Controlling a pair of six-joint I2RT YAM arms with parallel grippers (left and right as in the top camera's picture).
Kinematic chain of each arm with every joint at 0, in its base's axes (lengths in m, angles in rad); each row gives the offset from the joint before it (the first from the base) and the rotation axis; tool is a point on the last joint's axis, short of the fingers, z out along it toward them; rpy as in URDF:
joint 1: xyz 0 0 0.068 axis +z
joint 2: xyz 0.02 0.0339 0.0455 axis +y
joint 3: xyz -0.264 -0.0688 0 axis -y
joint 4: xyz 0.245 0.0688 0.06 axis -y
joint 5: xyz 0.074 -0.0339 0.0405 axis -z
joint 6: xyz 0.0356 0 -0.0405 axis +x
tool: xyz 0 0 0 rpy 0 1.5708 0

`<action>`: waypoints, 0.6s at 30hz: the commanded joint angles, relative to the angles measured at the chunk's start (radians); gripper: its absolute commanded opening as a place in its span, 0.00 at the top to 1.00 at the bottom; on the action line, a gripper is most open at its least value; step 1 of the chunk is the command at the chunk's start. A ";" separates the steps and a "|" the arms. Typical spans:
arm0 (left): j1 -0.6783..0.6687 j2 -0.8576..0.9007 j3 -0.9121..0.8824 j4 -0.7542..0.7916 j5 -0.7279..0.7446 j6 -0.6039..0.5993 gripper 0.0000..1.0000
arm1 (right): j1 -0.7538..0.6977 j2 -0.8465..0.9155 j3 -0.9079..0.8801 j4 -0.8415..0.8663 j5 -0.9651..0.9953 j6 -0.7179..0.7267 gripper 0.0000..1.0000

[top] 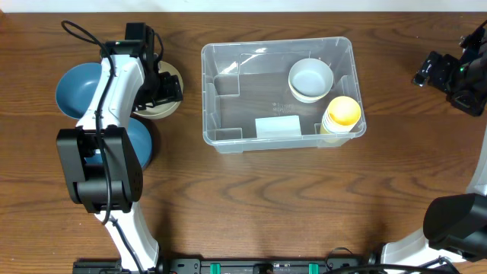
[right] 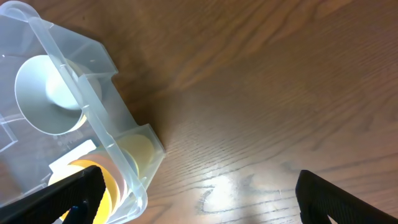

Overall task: Pack container
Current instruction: 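Grasp the rim of the cream bowl with the left gripper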

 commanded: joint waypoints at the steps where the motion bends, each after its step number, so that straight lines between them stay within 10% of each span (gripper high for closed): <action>1: 0.002 0.000 0.013 -0.009 -0.011 -0.164 0.16 | 0.002 0.003 0.017 0.000 0.006 0.003 0.01; 18: -0.018 0.000 -0.011 -0.040 -0.012 -0.783 0.17 | 0.003 0.003 0.017 0.000 0.006 0.003 0.01</action>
